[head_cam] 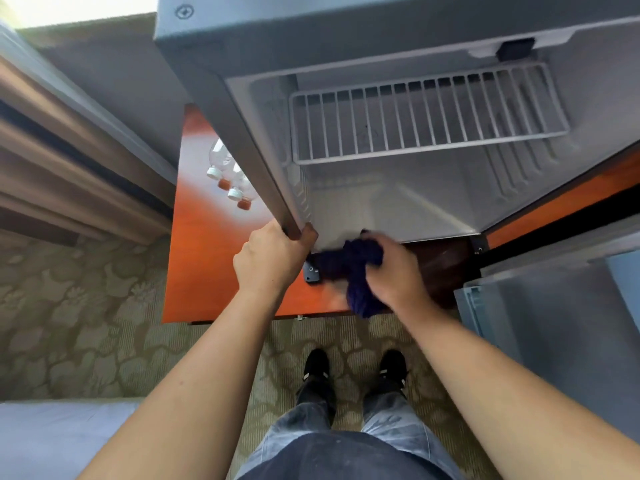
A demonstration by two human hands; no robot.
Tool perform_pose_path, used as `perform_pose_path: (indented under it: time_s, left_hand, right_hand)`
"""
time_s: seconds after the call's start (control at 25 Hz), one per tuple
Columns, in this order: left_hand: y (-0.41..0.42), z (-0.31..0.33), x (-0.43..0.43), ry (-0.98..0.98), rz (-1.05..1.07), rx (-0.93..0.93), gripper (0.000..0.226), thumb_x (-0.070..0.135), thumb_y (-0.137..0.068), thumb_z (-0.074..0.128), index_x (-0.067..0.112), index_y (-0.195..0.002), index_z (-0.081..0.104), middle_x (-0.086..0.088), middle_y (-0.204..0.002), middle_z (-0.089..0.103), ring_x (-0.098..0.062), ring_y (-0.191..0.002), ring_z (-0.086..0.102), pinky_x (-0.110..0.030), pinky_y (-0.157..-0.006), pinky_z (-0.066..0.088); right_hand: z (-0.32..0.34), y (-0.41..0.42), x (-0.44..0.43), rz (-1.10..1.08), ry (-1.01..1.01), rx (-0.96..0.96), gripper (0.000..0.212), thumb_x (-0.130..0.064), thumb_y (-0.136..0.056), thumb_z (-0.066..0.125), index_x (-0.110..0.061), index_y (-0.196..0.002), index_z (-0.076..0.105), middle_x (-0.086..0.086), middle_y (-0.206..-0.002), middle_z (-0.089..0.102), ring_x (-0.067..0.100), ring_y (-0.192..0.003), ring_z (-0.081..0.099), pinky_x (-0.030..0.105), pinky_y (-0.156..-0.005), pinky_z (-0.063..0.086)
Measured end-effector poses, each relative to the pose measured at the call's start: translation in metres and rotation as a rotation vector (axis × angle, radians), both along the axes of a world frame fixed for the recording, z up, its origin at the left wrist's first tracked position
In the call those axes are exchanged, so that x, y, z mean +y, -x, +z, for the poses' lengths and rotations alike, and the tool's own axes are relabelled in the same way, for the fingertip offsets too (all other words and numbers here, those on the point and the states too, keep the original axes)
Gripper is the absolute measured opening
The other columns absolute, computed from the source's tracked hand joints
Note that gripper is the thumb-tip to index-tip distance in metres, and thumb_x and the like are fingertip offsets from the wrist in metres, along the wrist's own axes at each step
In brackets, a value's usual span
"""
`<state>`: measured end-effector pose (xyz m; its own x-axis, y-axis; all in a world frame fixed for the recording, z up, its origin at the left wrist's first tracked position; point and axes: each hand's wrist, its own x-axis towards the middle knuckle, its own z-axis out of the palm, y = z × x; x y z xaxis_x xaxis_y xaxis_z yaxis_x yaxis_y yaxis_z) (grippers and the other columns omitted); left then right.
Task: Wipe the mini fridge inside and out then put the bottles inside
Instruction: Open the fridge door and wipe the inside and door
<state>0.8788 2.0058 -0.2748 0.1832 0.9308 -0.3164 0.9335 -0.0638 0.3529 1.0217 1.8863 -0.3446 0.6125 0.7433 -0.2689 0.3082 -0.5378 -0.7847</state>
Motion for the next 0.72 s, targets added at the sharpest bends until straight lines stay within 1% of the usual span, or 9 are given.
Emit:
perform_pose_path:
  time_s: [0.08,0.16,0.24,0.32,0.4,0.48,0.6,0.64,0.72]
  left_hand:
    - [0.001,-0.002,-0.001,0.002,0.000,-0.010,0.040,0.067,-0.083,0.048,0.027,-0.082,0.055,-0.005,-0.083,0.062,-0.038,-0.084,0.061,-0.040,-0.079,0.052]
    - [0.001,-0.004,-0.001,-0.002,-0.008,-0.009,0.040,0.067,-0.084,0.047,0.028,-0.082,0.056,-0.003,-0.082,0.063,-0.038,-0.084,0.062,-0.039,-0.076,0.050]
    - [0.003,-0.007,0.001,-0.010,-0.027,-0.002,0.042,0.070,-0.087,0.046,0.029,-0.083,0.055,-0.002,-0.083,0.063,-0.038,-0.085,0.062,-0.038,-0.073,0.047]
    - [0.010,-0.013,-0.002,-0.017,-0.020,-0.009,0.050,0.078,-0.088,0.042,0.029,-0.083,0.050,0.002,-0.082,0.063,-0.036,-0.085,0.062,-0.039,-0.072,0.048]
    - [0.019,-0.018,-0.011,0.001,0.012,-0.080,0.055,0.082,-0.087,0.042,0.027,-0.083,0.048,0.008,-0.080,0.063,-0.028,-0.083,0.062,-0.040,-0.074,0.050]
    - [0.025,-0.025,-0.020,0.059,0.058,-0.220,0.051,0.078,-0.090,0.044,0.028,-0.085,0.052,0.010,-0.079,0.065,-0.018,-0.081,0.064,-0.037,-0.074,0.050]
    - [0.029,-0.025,-0.015,0.209,0.079,-0.340,0.045,0.066,-0.099,0.040,0.027,-0.090,0.060,0.007,-0.078,0.068,-0.015,-0.072,0.068,-0.039,-0.078,0.052]
    - [0.030,-0.023,-0.010,0.268,0.075,-0.347,0.045,0.064,-0.101,0.038,0.027,-0.094,0.063,0.007,-0.079,0.069,-0.012,-0.067,0.067,-0.040,-0.078,0.052]
    - [0.031,-0.014,-0.006,0.379,0.093,-0.389,0.046,0.062,-0.103,0.035,0.027,-0.102,0.065,0.007,-0.088,0.072,-0.008,-0.065,0.066,-0.038,-0.076,0.050]
  right_hand:
    - [0.019,-0.029,0.014,-0.125,-0.165,0.032,0.047,0.000,-0.090,0.066,-0.020,-0.133,0.067,-0.005,-0.117,0.071,0.010,-0.111,0.065,-0.004,-0.087,0.037]
    - [0.019,-0.061,0.028,-0.143,-0.168,0.054,0.053,-0.003,-0.091,0.065,-0.022,-0.140,0.060,-0.008,-0.122,0.065,0.007,-0.113,0.060,0.006,-0.098,0.041]
    - [-0.003,-0.087,0.037,-0.013,0.124,0.021,0.063,-0.020,-0.087,0.067,-0.028,-0.147,0.051,-0.006,-0.131,0.060,0.015,-0.120,0.058,0.025,-0.107,0.044]
    - [-0.027,-0.088,0.038,0.151,0.458,-0.122,0.082,-0.037,-0.081,0.071,-0.036,-0.155,0.035,0.005,-0.147,0.051,0.033,-0.132,0.052,0.041,-0.111,0.044]
    - [-0.045,-0.069,0.039,0.090,0.353,-0.188,0.079,-0.028,-0.081,0.075,-0.029,-0.152,0.040,0.012,-0.143,0.056,0.039,-0.129,0.055,0.045,-0.110,0.045]
    - [-0.042,-0.040,0.052,-0.021,0.088,0.007,0.064,-0.009,-0.083,0.072,-0.023,-0.143,0.054,0.012,-0.131,0.067,0.034,-0.121,0.063,0.043,-0.108,0.050]
    - [-0.011,0.000,0.089,-0.188,-0.101,0.659,0.059,0.000,-0.086,0.068,-0.027,-0.138,0.062,0.005,-0.127,0.070,0.028,-0.116,0.066,0.048,-0.104,0.055]
    - [-0.003,0.006,0.098,-0.250,-0.145,0.783,0.056,0.002,-0.088,0.067,-0.027,-0.136,0.063,0.004,-0.125,0.071,0.028,-0.114,0.067,0.049,-0.101,0.057]
    - [0.016,0.005,0.101,-0.311,-0.219,0.872,0.044,0.000,-0.093,0.068,-0.025,-0.129,0.067,0.005,-0.117,0.073,0.030,-0.110,0.069,0.046,-0.096,0.059]
